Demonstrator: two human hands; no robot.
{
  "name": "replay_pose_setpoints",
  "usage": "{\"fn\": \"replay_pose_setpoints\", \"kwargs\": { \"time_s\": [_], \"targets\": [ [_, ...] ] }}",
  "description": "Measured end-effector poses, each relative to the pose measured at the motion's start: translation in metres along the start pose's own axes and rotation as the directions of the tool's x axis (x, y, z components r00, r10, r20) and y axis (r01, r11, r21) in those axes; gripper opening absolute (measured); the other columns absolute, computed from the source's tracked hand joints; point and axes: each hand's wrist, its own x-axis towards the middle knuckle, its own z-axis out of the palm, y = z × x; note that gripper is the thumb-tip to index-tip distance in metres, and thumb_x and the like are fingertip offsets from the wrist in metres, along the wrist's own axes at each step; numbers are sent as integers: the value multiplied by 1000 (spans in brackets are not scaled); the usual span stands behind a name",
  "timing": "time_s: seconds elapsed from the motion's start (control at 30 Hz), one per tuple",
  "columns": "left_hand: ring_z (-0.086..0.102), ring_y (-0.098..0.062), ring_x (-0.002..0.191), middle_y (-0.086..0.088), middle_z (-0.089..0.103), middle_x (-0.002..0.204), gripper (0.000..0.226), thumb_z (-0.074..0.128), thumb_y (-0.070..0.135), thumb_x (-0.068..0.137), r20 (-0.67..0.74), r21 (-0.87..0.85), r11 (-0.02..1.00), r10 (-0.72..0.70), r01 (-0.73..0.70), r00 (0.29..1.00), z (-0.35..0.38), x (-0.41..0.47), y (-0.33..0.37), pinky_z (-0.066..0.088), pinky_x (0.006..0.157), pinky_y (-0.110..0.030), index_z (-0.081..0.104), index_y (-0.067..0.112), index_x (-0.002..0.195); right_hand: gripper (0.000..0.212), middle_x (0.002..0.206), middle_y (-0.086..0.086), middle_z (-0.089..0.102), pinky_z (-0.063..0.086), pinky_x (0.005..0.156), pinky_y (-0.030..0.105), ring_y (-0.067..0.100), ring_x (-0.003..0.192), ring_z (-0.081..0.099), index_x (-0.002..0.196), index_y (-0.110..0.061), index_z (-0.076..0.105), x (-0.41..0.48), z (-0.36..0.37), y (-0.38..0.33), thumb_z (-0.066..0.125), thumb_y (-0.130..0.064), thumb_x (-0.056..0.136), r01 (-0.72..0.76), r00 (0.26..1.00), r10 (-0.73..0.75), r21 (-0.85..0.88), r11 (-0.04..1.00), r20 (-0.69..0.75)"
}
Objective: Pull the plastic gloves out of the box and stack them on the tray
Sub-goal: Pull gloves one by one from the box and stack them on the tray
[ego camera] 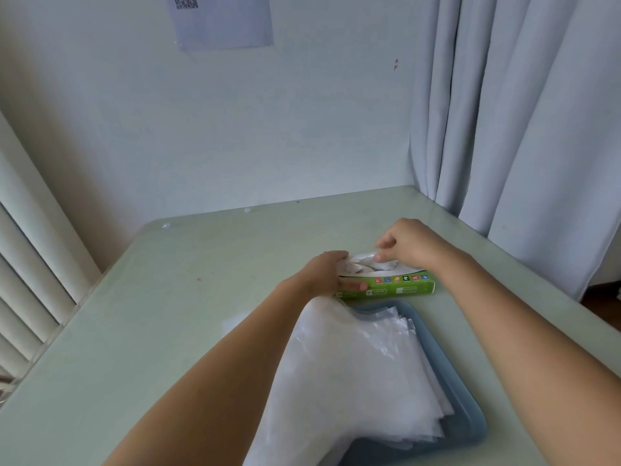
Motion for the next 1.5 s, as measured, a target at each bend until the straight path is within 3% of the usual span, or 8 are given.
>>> {"fn": "replay_pose_setpoints", "kwargs": {
  "time_s": [0.23, 0.57, 0.67, 0.83, 1.0, 1.23, 1.33, 1.5],
  "targets": [
    [37, -23, 136, -4, 36, 151, 90, 74, 43, 78, -7, -26, 1000, 7, -7, 1000, 0, -2, -1, 31, 110, -31, 28, 14, 149, 14, 65, -7, 66, 44, 65, 22, 13, 71, 64, 73, -17, 76, -10, -4, -3, 85, -11, 65, 10, 995, -9, 7, 1000, -99],
    [52, -22, 122, 1, 55, 133, 78, 80, 42, 73, 13, -93, 996, 15, -14, 1000, -3, 0, -5, 43, 101, -33, 45, 21, 140, 8, 83, 3, 74, 45, 72, 22, 12, 77, 65, 83, -10, 78, -17, -18, 14, 78, -14, 76, 127, 934, -69, 144, 981, -350],
    [54, -16, 102, 4, 58, 113, 61, 78, 37, 77, 7, -92, 995, 34, -33, 999, -3, 1, -4, 41, 81, -24, 53, 19, 130, 5, 79, 3, 72, 39, 65, 10, 3, 67, 56, 81, -12, 78, -19, -14, 11, 76, -12, 77, 279, 913, -231, 102, 955, -337],
    [54, -22, 108, -3, 58, 118, 69, 78, 41, 75, -10, -53, 998, 17, -17, 1000, -2, 3, -3, 39, 81, -25, 49, 12, 130, 5, 79, 3, 72, 48, 76, 29, 18, 76, 64, 79, -9, 78, -17, 0, -22, 74, -12, 79, 528, 776, -517, -76, 846, -361],
    [58, -22, 109, -2, 62, 117, 59, 80, 36, 74, 13, -121, 993, 15, -14, 1000, -1, 4, -6, 45, 90, -27, 58, 16, 124, 6, 81, 3, 72, 46, 76, 17, 14, 73, 65, 81, -7, 77, -20, -29, -16, 74, -11, 79, 526, 677, -446, -40, 850, -586],
    [58, -22, 111, -1, 60, 123, 80, 88, 41, 60, 35, -198, 976, -90, 95, 995, -3, 6, -6, 47, 98, -33, 54, 16, 128, 12, 89, 3, 72, 36, 73, 1, -5, 76, 57, 90, -6, 76, -29, -67, -11, 64, -11, 88, 505, 593, -400, -64, 860, -699],
    [60, -27, 110, -11, 65, 119, 45, 76, 3, 71, 46, -407, 911, -55, 69, 997, -18, 2, -10, 47, 100, -37, 64, 12, 113, 9, 82, -6, 65, 35, 69, 2, -16, 65, 52, 88, -6, 75, -34, -73, -7, 66, -9, 86, 497, 589, -373, -43, 867, -717],
    [53, -15, 101, -5, 60, 124, 54, 44, -16, 82, -300, -448, 894, -128, -21, 945, -59, -16, -2, 43, 69, -14, 60, 10, 126, 7, 71, -25, 58, 38, 64, 9, 9, 55, 52, 88, -12, 73, -46, -88, -10, 65, -12, 88, 470, 613, -272, 66, 880, -742]
  ]
}}
